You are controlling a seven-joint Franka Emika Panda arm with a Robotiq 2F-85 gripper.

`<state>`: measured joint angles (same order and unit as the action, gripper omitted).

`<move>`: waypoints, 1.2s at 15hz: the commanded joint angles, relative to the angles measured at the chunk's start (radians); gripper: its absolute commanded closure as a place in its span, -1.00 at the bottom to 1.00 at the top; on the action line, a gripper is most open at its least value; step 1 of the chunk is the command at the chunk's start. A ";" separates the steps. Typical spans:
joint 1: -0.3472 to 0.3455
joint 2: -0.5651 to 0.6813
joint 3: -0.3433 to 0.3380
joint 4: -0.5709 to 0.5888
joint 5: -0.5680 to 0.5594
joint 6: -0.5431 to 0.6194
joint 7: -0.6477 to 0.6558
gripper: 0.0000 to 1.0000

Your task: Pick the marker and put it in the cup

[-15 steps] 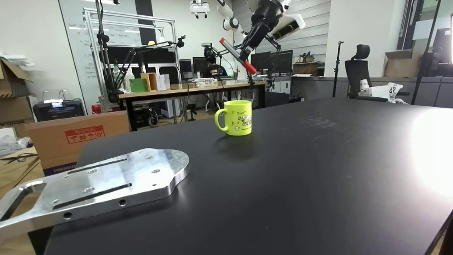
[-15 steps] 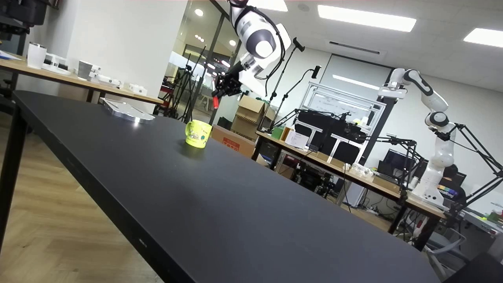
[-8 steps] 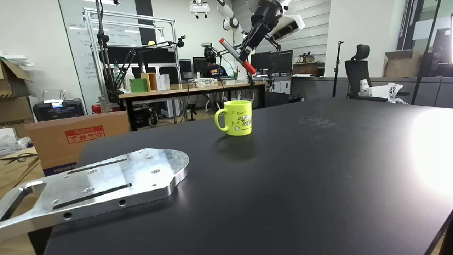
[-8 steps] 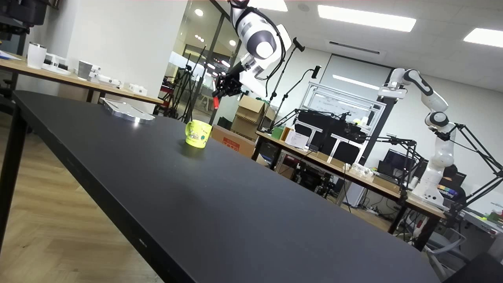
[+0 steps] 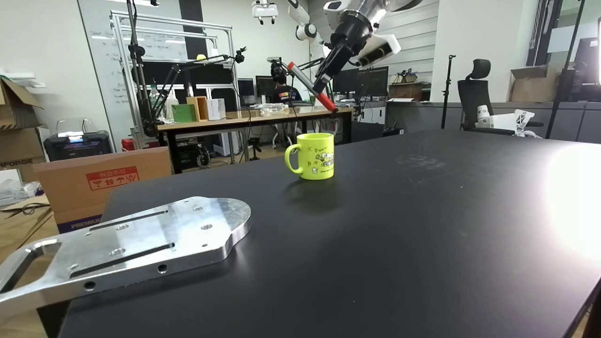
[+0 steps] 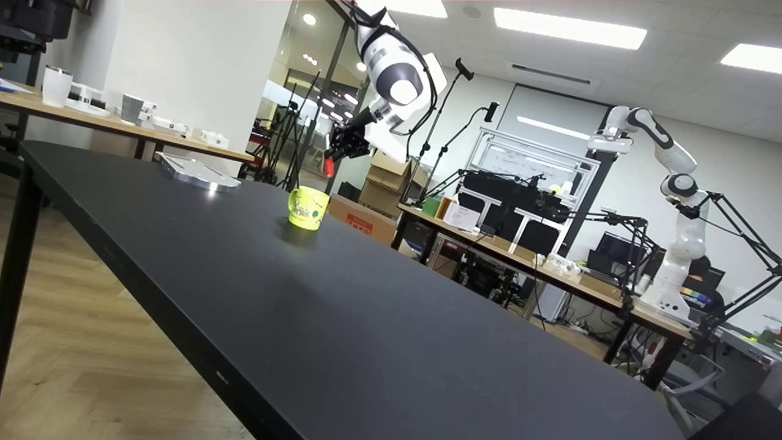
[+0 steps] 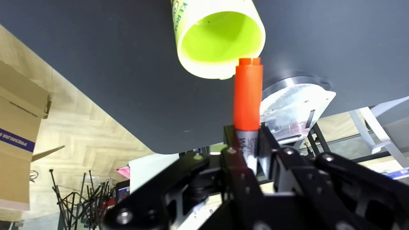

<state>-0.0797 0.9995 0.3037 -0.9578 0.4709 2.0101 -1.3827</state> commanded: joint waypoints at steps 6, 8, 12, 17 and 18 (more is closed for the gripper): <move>-0.009 0.119 0.081 0.029 0.042 0.163 -0.099 0.90; -0.009 0.135 0.093 0.027 0.042 0.173 -0.101 0.90; -0.013 0.154 0.104 0.018 0.038 0.186 -0.103 0.90; -0.014 0.150 0.100 0.021 0.027 0.169 -0.092 0.09; -0.013 0.146 0.099 0.023 0.025 0.167 -0.091 -0.05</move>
<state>-0.0870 1.1458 0.3890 -0.9565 0.4982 2.1887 -1.4747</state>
